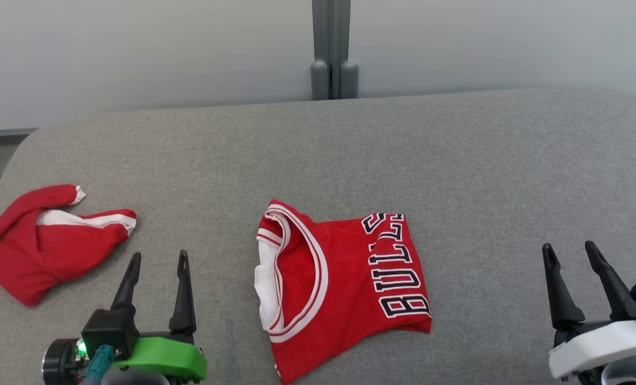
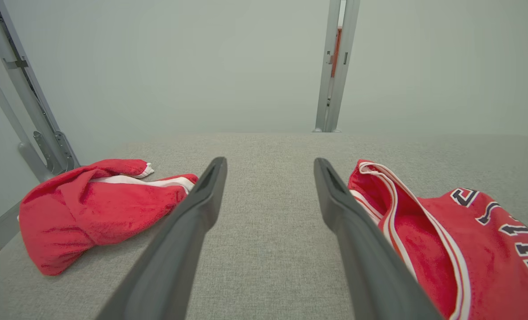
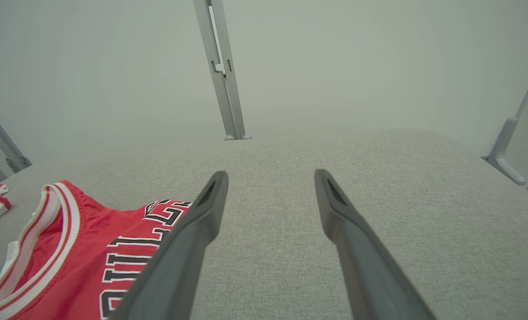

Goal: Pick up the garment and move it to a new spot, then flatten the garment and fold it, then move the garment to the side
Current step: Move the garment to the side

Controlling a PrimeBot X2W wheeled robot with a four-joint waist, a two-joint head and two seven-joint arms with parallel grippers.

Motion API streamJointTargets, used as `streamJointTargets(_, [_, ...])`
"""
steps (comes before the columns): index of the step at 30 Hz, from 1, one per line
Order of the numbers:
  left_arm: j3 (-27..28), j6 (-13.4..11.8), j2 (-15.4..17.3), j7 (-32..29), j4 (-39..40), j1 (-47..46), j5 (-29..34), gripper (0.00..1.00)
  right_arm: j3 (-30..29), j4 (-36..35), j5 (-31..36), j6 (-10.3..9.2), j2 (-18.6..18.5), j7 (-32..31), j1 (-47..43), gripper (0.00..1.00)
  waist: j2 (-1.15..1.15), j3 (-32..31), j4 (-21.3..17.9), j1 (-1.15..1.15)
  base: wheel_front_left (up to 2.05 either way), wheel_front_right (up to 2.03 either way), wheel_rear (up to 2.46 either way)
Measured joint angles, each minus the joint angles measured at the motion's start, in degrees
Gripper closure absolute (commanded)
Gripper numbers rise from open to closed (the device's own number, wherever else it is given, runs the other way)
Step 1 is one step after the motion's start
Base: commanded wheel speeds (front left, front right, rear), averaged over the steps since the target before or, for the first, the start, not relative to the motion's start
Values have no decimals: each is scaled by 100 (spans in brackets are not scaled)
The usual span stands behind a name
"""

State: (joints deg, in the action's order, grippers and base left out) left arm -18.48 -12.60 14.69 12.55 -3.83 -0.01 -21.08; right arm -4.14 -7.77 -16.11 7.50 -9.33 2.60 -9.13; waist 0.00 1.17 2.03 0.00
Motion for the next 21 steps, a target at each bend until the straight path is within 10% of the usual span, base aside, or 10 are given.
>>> streamJointTargets(19, [-22, 360, -330, 242, -46, -1298, 325, 0, 1728, 2547, -602, -1, -107, -59, 1829, 0, 0, 1429, 653, 0, 0, 0, 0])
streamJointTargets(20, [3, 386, -334, 243, -22, -1299, 366, 0, 1834, 2631, -679, -1, -121, -86, 1883, 3, 0, 1468, 694, 0, 0, 0, 0])
streamJointTargets(21, [30, 400, -345, 247, 5, -1299, 391, 0, 1928, 2681, -758, -1, -159, -99, 1938, 51, 0, 1504, 727, 0, 0, 0, 0])
